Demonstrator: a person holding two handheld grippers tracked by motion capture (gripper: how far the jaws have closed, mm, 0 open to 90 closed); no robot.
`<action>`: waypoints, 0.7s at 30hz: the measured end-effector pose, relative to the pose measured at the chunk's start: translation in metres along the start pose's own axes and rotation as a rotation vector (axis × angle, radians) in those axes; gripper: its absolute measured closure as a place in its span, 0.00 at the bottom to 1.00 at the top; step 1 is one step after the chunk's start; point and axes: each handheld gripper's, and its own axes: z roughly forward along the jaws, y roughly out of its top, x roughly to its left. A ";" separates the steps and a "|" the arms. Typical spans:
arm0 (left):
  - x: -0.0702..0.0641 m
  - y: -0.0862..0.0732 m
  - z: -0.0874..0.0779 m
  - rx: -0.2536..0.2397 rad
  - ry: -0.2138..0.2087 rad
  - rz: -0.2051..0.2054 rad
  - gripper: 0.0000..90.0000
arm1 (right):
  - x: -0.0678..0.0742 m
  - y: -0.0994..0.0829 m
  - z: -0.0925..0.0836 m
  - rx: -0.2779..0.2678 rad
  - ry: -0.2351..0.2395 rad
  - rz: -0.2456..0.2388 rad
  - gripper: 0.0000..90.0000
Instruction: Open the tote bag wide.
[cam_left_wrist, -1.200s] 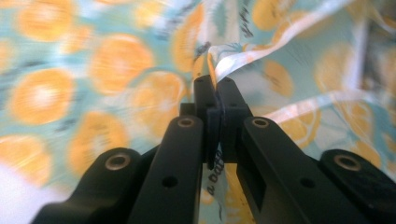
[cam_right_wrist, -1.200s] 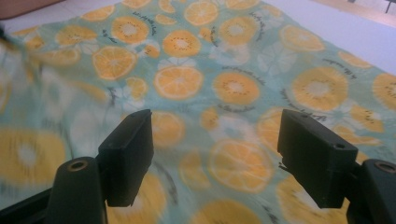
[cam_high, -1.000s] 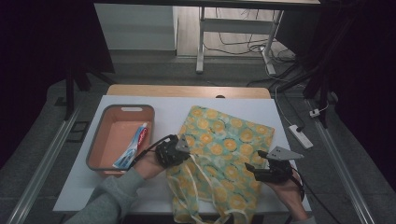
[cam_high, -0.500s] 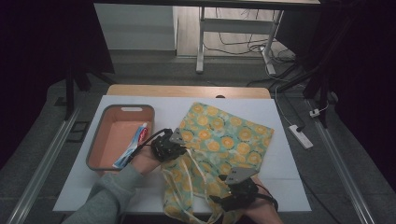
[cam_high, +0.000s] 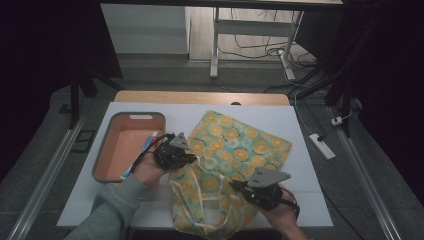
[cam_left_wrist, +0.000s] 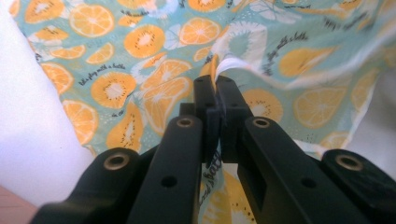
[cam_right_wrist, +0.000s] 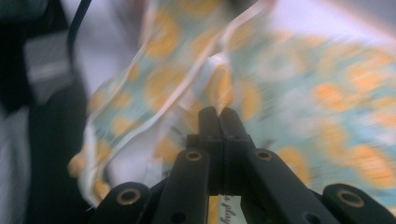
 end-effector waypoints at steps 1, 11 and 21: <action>0.002 0.000 -0.002 -0.008 -0.003 -0.006 0.98 | -0.009 0.002 -0.003 -0.018 -0.010 0.019 1.00; 0.008 0.010 0.014 0.004 0.018 -0.036 0.94 | -0.087 -0.019 0.020 0.046 -0.153 0.156 1.00; -0.002 0.017 0.032 0.056 0.019 0.010 0.74 | -0.107 -0.059 0.053 0.207 -0.128 0.248 1.00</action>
